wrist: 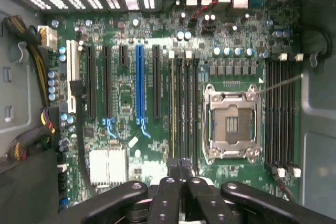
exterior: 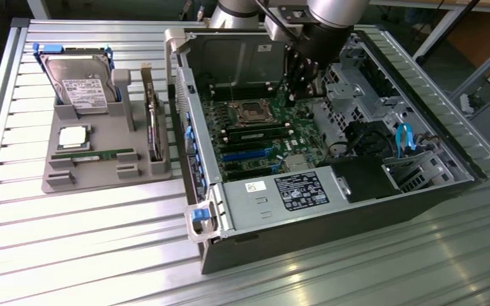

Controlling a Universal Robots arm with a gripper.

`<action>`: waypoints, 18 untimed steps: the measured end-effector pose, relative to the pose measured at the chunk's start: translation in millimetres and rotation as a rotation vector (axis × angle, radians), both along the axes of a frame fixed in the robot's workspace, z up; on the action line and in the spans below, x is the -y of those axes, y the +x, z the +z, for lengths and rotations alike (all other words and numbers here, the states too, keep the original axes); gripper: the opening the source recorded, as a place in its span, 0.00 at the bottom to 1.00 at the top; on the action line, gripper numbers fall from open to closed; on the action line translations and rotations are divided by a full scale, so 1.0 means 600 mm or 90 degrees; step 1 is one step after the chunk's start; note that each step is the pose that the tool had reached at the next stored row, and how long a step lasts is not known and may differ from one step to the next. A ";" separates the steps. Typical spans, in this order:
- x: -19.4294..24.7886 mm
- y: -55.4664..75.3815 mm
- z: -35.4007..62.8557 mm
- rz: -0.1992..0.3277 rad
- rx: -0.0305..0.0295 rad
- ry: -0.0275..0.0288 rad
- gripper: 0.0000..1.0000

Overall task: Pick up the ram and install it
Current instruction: 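Press down the ram until it locks into place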

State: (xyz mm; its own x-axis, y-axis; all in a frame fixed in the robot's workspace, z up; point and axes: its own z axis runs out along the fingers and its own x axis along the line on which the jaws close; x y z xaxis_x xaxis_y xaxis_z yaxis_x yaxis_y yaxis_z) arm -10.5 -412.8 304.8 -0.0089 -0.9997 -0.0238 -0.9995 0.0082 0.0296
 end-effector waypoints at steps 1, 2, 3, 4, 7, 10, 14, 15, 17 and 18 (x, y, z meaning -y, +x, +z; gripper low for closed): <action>0.0000 0.012 0.000 0.000 0.0000 -0.0002 0.09; -0.0001 0.027 0.000 0.000 0.0000 -0.0003 0.09; -0.0001 0.037 0.000 -0.001 0.0000 -0.0006 0.09; -0.0001 0.037 0.000 -0.001 0.0000 -0.0005 0.09; 0.0001 0.037 -0.015 -0.001 0.0052 0.0005 0.09; 0.0001 0.037 -0.026 -0.001 0.0077 0.0005 0.09; 0.0003 0.037 -0.051 -0.001 0.0130 0.0005 0.09; 0.0004 0.037 -0.056 -0.001 0.0143 0.0005 0.09; 0.0005 0.037 -0.068 -0.001 0.0180 0.0004 0.09; 0.0005 0.037 -0.070 -0.001 0.0189 0.0005 0.09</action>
